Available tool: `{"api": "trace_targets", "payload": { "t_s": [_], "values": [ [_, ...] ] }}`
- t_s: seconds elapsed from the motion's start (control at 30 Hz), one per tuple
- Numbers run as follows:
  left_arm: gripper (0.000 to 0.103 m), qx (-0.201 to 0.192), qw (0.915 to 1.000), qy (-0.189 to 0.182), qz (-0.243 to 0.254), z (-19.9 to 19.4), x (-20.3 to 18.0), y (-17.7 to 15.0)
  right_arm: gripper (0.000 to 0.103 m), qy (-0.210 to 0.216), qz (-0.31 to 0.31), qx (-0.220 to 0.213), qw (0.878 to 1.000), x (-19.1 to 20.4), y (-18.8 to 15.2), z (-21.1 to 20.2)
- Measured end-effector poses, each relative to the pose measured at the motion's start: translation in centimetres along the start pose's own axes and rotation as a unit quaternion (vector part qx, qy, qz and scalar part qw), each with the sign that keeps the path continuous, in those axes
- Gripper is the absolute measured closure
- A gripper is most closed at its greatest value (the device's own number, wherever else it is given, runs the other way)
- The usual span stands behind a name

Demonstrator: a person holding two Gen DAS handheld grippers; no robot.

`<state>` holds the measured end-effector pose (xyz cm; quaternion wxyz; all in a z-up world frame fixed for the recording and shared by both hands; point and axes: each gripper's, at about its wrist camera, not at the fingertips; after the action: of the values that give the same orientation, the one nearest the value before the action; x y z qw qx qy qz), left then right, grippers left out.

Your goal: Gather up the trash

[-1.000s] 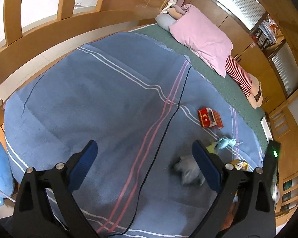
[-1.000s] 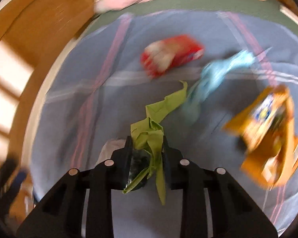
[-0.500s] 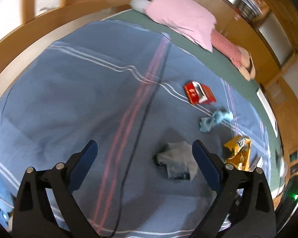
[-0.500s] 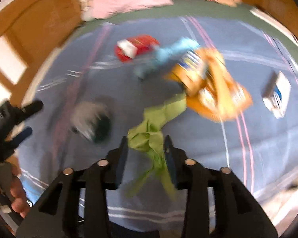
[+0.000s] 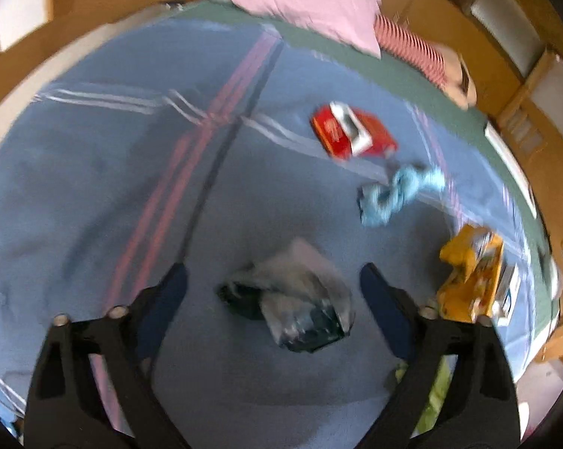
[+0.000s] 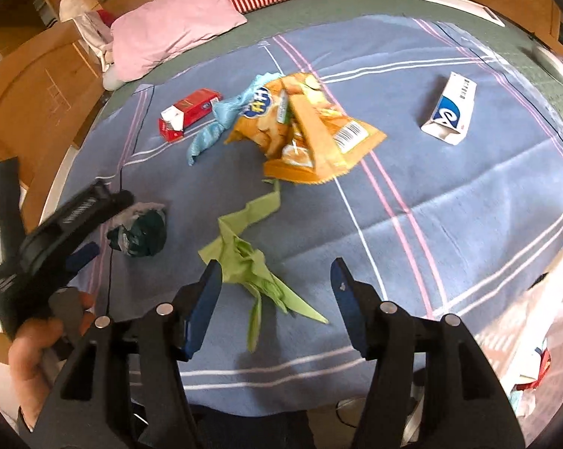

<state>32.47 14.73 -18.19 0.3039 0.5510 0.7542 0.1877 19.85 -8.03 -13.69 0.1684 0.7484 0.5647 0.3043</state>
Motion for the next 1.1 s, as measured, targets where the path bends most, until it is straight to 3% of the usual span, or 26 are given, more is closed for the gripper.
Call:
{"api": "trace_targets", "payload": {
  "t_s": [0.07,0.2,0.3,0.43,0.57,0.7,0.73,0.8,0.83,0.87,0.97,1.1],
  "values": [
    [0.03,0.01,0.9998,-0.02,0.0,0.6,-0.4,-0.4,0.043,-0.002,-0.002,0.0,1.0,0.2,0.0,0.0],
    [0.042,0.002,0.9994,-0.019,0.028,0.0,-1.1,-0.5,0.043,-0.006,-0.016,-0.005,1.0,0.9,0.0,0.0],
    [0.044,-0.023,0.9995,0.003,0.019,-1.8,-0.3,-0.1,0.043,-0.008,-0.032,-0.004,0.999,1.5,-0.1,0.1],
    [0.044,-0.068,0.9977,0.0,0.001,-6.5,1.5,0.7,0.043,-0.007,-0.079,0.017,0.997,3.0,-0.2,1.4],
    [0.044,-0.102,0.9948,-0.003,0.009,-10.3,2.4,0.5,0.043,-0.043,-0.145,0.034,0.988,4.8,-0.7,4.2],
    [0.043,-0.099,0.995,0.01,0.005,-11.3,3.4,-0.3,0.043,-0.045,-0.176,0.058,0.982,5.9,-1.3,6.3],
    [0.043,-0.095,0.9954,0.01,0.002,-11.2,3.6,-0.2,0.046,-0.044,-0.184,0.06,0.98,6.2,-1.5,6.5],
    [0.043,-0.091,0.9958,0.008,-0.007,-11.3,4.1,-0.3,0.065,-0.034,-0.201,0.057,0.977,6.9,-1.7,6.4],
    [0.043,-0.092,0.9957,0.006,-0.009,-11.5,4.2,-0.3,0.08,-0.034,-0.209,0.054,0.976,7.2,-1.9,6.3],
    [0.043,-0.094,0.9955,0.005,-0.009,-11.6,4.3,-0.3,0.086,-0.037,-0.222,0.05,0.973,7.6,-2.0,6.2],
    [0.043,-0.102,0.9948,-0.002,-0.011,-12.1,4.1,-0.3,0.088,-0.035,-0.244,0.027,0.969,8.5,-2.3,5.3],
    [0.043,-0.108,0.994,-0.001,-0.015,-12.6,4.3,-0.4,0.088,-0.039,-0.249,-0.041,0.967,8.9,-1.6,2.1]
  ]
}}
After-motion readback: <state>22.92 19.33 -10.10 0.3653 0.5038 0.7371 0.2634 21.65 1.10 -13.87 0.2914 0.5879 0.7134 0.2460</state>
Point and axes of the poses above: each gripper's, at about its wrist camera, not at the fingertips, and z roughly the way its jaws point, x to its left, y to its top, and after that the axes turned 9 degrees about -x, right-handed
